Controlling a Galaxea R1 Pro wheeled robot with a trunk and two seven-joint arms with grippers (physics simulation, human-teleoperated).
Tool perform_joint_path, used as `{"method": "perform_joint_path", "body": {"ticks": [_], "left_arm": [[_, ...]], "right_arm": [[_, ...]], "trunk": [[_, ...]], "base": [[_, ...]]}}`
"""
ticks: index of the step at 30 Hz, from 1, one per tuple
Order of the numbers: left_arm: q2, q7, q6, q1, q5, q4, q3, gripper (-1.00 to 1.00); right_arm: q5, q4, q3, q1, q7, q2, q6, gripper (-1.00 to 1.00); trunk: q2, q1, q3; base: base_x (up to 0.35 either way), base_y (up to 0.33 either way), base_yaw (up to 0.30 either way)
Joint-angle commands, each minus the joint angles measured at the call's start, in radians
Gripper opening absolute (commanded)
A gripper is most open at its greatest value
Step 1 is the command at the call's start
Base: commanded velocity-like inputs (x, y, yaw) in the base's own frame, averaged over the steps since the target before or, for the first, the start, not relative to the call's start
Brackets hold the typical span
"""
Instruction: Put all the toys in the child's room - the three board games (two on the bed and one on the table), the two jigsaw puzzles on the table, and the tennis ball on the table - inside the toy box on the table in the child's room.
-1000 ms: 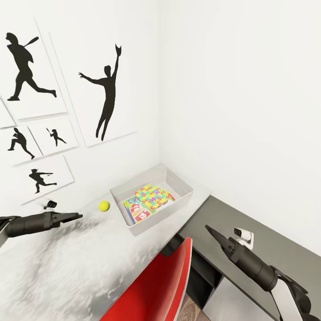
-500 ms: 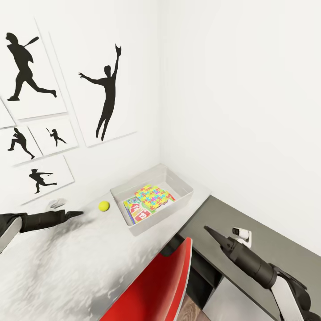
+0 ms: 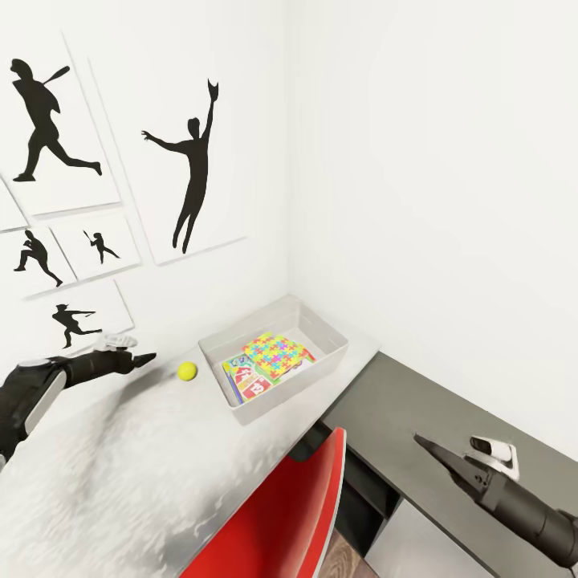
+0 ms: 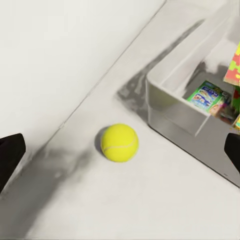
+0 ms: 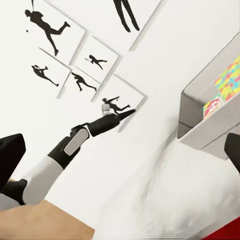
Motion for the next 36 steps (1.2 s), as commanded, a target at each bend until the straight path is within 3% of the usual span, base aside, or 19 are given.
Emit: {"method": "perform_joint_path", "body": {"ticks": [1,6,10,13,15,19,23,28,36], "left_arm": [[-0.003,0.012,-0.002,-0.001,-0.005,0.0,-0.004,1.0],[-0.014,0.038,-0.026,-0.002,-0.041,0.002,-0.004,1.0],[-0.026,0.049,-0.041,-0.002,-0.049,0.017,-0.004,1.0],[-0.053,0.08,-0.046,-0.002,-0.067,0.064,-0.005,1.0],[-0.074,0.102,-0.063,-0.002,-0.104,0.097,-0.004,1.0],[-0.121,0.115,-0.163,-0.002,-0.203,0.133,-0.004,1.0],[-0.151,0.117,-0.23,-0.002,-0.296,0.195,-0.003,1.0],[-0.158,0.118,-0.248,-0.003,-0.327,0.213,-0.003,1.0],[-0.157,0.117,-0.25,-0.003,-0.335,0.212,-0.004,1.0]], "right_arm": [[-0.004,0.0,-0.006,0.007,0.015,0.0,0.006,1.0],[-0.004,0.0,-0.039,0.018,0.059,-0.002,0.006,1.0],[-0.005,0.001,-0.099,0.021,0.113,-0.002,0.008,1.0],[-0.004,0.001,-0.125,0.022,0.146,-0.001,0.008,1.0],[-0.004,0.002,-0.132,0.022,0.158,-0.001,0.008,1.0],[-0.004,0.002,-0.138,0.022,0.165,-0.001,0.009,1.0],[-0.004,0.003,-0.139,0.022,0.167,-0.001,0.009,1.0],[-0.004,0.003,-0.139,0.022,0.167,-0.001,0.009,1.0],[-0.004,0.003,-0.14,0.022,0.167,-0.001,0.008,1.0]], "trunk": [[-0.002,0.001,-0.002],[-0.002,0.001,-0.002],[-0.002,0.001,-0.003],[-0.002,0.001,-0.004],[-0.002,0.001,-0.006],[-0.002,0.001,-0.009],[-0.002,0.001,-0.014],[-0.002,0.001,-0.022],[-0.002,0.001,-0.035]], "base": [[0.0,0.0,0.0],[0.0,0.0,0.0],[0.0,0.0,0.0],[0.0,0.0,0.0],[0.0,0.0,0.0],[0.0,0.0,0.0],[0.0,0.0,0.0],[0.0,0.0,0.0],[0.0,0.0,0.0]]}}
